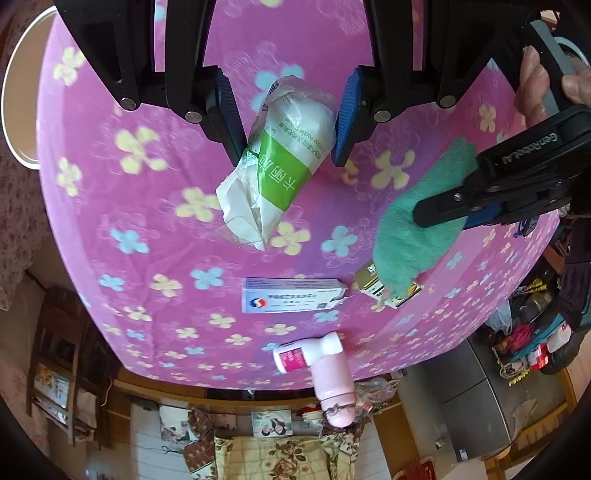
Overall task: Collect trash
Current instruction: 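Lift the green cloth and white-green packet and carry them over the white bucket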
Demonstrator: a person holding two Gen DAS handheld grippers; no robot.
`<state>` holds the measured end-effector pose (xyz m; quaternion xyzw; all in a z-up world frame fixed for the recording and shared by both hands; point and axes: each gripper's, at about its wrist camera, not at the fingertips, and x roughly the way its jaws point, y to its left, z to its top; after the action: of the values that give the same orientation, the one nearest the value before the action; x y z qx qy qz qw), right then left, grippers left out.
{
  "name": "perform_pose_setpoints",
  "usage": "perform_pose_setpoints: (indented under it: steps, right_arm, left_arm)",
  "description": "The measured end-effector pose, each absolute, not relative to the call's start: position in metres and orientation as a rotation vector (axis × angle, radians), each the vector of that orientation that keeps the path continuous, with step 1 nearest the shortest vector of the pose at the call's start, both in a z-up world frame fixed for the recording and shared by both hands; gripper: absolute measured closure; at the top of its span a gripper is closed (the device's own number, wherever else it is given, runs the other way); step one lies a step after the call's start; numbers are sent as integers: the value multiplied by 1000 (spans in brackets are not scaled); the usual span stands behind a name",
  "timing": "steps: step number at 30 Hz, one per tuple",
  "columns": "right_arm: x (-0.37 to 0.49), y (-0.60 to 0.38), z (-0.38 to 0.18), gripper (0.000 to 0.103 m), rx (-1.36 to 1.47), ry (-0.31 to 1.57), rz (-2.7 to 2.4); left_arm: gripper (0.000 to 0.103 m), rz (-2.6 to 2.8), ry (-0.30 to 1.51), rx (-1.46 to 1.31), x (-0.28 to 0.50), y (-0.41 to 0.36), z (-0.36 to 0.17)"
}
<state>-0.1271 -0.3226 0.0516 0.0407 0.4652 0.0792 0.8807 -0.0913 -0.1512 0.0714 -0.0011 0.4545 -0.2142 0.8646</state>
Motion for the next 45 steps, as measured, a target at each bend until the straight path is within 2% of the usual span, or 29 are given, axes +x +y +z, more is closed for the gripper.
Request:
perform_pose_setpoints:
  steps: [26,45]
  right_arm:
    - [-208,-465,70,57,149,937,-50]
    - [-264,-574,46,57,297,943,-225]
  left_arm:
    - [73,-644,914,168,-133,-308,90]
    - [73,-778,929,278,-167,-421,78]
